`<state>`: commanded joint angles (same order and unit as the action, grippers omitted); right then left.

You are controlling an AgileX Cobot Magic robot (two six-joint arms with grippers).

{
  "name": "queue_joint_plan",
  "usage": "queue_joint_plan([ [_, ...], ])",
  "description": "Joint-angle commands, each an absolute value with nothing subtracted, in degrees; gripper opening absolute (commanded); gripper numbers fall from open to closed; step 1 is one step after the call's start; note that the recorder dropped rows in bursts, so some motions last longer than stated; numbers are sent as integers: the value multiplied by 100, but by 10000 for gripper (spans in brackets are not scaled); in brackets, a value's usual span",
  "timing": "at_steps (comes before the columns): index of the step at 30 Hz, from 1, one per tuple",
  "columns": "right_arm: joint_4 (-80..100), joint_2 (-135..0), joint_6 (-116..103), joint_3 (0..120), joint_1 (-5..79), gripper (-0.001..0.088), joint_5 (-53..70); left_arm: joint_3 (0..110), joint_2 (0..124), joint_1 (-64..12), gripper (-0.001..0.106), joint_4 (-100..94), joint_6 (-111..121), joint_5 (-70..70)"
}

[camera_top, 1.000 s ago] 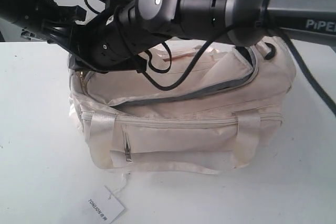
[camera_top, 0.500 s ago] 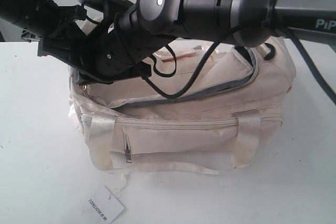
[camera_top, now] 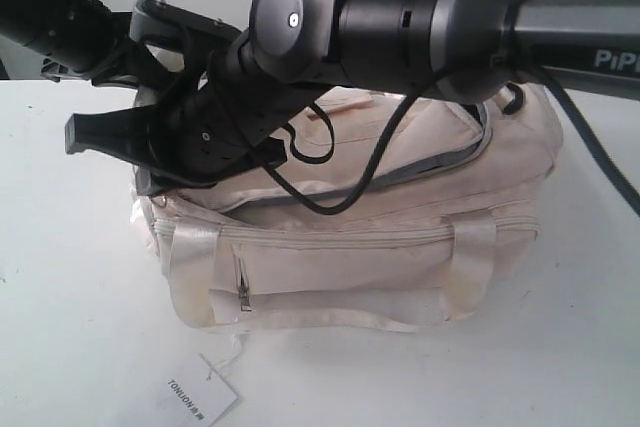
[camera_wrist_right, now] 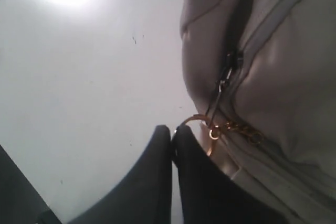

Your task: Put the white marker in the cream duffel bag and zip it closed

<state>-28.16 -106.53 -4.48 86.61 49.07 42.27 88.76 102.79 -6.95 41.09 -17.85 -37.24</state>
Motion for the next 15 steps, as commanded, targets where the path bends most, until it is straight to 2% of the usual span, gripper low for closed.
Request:
queue_joint_plan([
  [15,-2715,-10642,0,8661,4907,0,4580,8876,10279,-695,0,3526,-1795,-3704],
])
